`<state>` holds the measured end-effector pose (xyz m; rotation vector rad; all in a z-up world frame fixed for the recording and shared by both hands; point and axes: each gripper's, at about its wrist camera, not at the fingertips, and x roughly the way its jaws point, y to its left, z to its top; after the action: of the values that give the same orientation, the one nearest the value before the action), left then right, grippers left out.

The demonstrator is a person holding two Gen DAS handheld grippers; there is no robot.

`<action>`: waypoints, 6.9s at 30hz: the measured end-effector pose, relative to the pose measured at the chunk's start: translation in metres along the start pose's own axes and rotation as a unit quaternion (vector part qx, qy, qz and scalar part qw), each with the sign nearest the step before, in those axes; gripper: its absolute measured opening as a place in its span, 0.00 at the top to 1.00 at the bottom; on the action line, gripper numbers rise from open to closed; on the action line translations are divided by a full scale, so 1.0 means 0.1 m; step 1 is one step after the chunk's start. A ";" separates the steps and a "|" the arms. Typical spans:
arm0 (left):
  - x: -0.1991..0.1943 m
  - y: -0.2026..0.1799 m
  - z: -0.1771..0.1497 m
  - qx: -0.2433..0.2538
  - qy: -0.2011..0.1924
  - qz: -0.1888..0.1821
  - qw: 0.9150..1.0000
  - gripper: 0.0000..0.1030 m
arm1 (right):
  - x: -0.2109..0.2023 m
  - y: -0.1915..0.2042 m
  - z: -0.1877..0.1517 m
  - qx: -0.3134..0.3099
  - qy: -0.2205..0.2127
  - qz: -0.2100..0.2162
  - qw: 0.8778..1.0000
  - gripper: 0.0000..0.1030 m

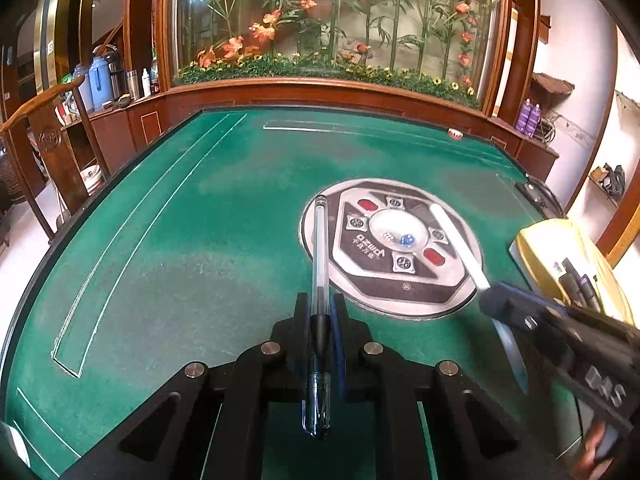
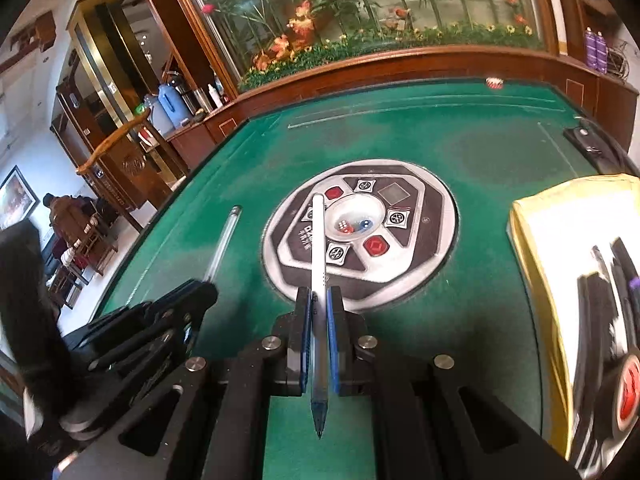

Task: Organize rigid objects
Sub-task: 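Grasp the white pen with the right tool while the left tool holds the clear pen, then carry both pens over the tray with both tools, then lower the pens into the tray and open both tools, then withdraw both open tools from the tray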

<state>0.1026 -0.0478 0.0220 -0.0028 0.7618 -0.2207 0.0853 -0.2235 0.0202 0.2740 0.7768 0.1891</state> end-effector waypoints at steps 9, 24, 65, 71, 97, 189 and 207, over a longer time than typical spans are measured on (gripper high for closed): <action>-0.11 -0.11 -0.02 0.019 -0.013 -0.024 0.999 0.90 | -0.76 -0.08 -0.26 0.016 -0.040 -0.010 0.999 0.93; -0.32 -0.23 -0.20 0.001 -0.008 -0.057 0.998 0.90 | -1.21 -0.18 -0.56 0.034 -0.052 -0.009 0.998 0.93; -0.64 -2.48 -0.17 0.081 0.045 -0.196 0.976 0.90 | -2.04 -2.00 -0.60 0.146 -0.117 -0.042 0.981 0.93; -0.38 -2.47 -0.21 0.066 0.067 -0.199 0.976 0.90 | -1.86 -1.98 -0.54 0.127 -0.082 -0.057 0.987 0.93; -0.18 -2.50 -0.35 0.095 0.065 -0.176 0.978 0.90 | -1.16 -1.79 -0.47 0.078 0.012 -0.130 0.988 0.93; -0.64 -2.38 -0.48 0.120 -0.075 -0.139 0.980 0.12 | -1.74 -1.92 -0.68 0.121 -0.046 -0.172 0.977 0.54; -0.95 -2.08 -0.71 0.147 -0.076 -0.104 0.981 0.01 | -2.05 -1.49 -0.95 0.065 -0.083 -0.233 0.967 0.22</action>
<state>-0.0538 -0.2268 0.0527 0.1808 0.5710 -0.5251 -0.1159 -0.4035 0.0452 0.2210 0.6671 -0.3272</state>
